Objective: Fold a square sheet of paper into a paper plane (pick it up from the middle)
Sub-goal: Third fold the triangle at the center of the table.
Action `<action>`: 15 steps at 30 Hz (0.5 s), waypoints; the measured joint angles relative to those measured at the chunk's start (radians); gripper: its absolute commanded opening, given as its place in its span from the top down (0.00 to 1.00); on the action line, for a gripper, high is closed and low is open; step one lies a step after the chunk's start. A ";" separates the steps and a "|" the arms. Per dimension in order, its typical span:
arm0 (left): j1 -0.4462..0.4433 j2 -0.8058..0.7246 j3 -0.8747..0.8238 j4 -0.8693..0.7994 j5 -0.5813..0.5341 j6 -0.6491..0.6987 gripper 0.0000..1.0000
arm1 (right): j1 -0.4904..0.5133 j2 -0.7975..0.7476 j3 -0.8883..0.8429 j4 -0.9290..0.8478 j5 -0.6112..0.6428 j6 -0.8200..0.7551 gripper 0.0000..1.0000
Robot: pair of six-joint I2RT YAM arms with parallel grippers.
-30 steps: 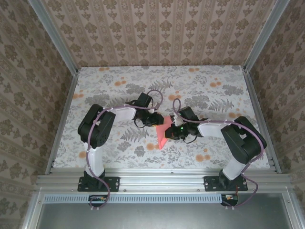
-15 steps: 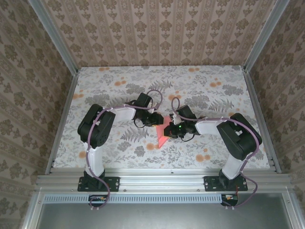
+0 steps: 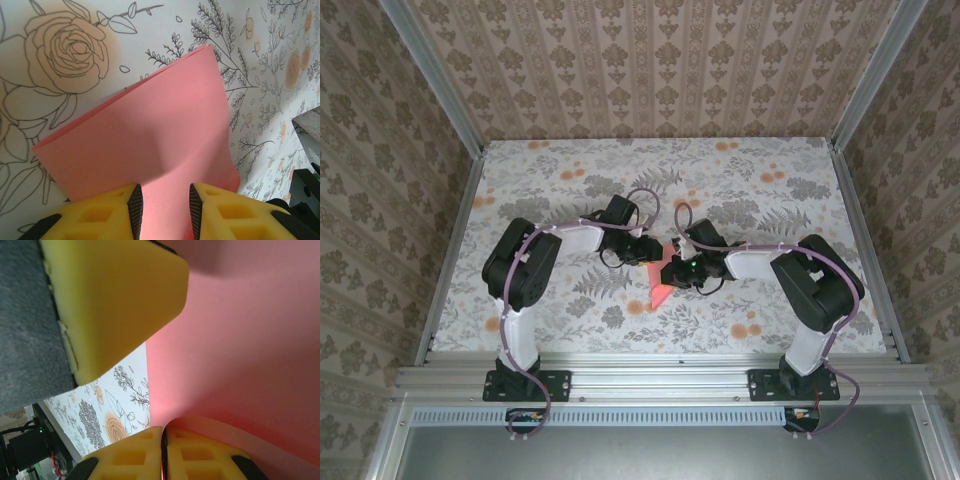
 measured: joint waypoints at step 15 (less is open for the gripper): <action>0.006 -0.003 -0.013 0.023 0.014 0.000 0.65 | 0.022 -0.013 0.017 -0.112 0.027 -0.061 0.83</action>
